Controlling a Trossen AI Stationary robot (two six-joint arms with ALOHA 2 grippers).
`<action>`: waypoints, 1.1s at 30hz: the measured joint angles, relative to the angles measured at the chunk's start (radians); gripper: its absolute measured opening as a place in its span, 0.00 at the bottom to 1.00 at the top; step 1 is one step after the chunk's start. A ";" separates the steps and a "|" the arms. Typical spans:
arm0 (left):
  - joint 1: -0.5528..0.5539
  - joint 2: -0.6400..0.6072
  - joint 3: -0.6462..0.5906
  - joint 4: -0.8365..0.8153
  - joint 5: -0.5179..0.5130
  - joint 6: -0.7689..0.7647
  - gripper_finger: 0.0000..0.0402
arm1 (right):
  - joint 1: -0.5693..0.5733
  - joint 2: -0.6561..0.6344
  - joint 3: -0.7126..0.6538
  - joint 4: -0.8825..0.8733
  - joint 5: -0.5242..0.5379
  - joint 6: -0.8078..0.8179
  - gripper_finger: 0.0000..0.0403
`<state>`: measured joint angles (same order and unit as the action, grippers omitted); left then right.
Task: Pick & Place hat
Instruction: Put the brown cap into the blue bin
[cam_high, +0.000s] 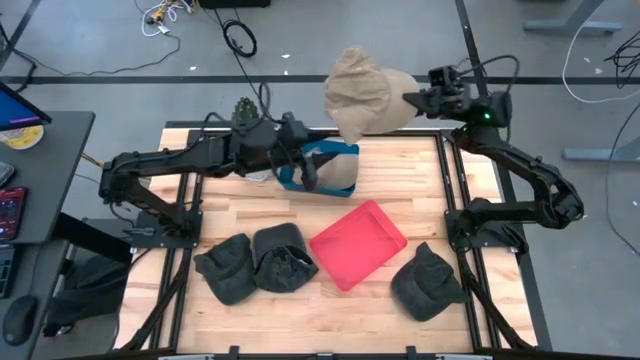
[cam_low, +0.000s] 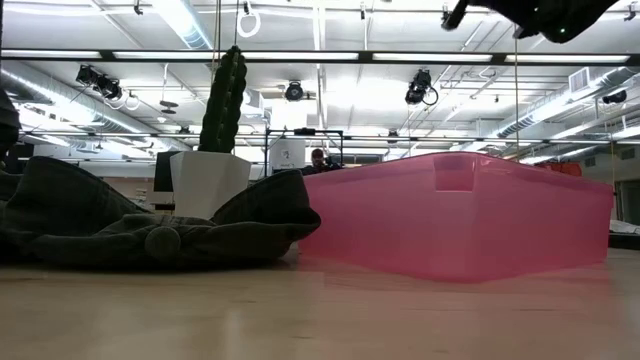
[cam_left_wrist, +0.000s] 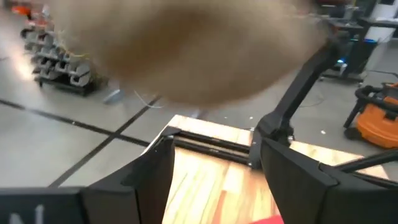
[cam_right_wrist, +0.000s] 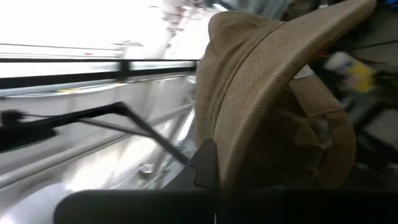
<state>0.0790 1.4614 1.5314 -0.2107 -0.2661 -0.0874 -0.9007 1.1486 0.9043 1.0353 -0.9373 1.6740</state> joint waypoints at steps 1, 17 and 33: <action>-0.006 -0.015 0.000 -0.002 0.000 0.017 0.59 | 0.001 0.000 0.000 -0.053 -0.004 -0.037 0.01; -0.022 -0.256 0.001 -0.007 -0.060 0.176 0.51 | 0.076 0.000 0.000 -0.817 0.080 -0.517 0.01; -0.022 -0.233 0.000 -0.078 -0.075 0.198 0.50 | 0.238 0.203 0.000 -0.967 0.307 -0.721 0.01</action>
<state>0.0573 1.2285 1.5314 -0.2886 -0.3408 0.1109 -0.6625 1.3513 0.9043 0.0685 -0.6305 0.9526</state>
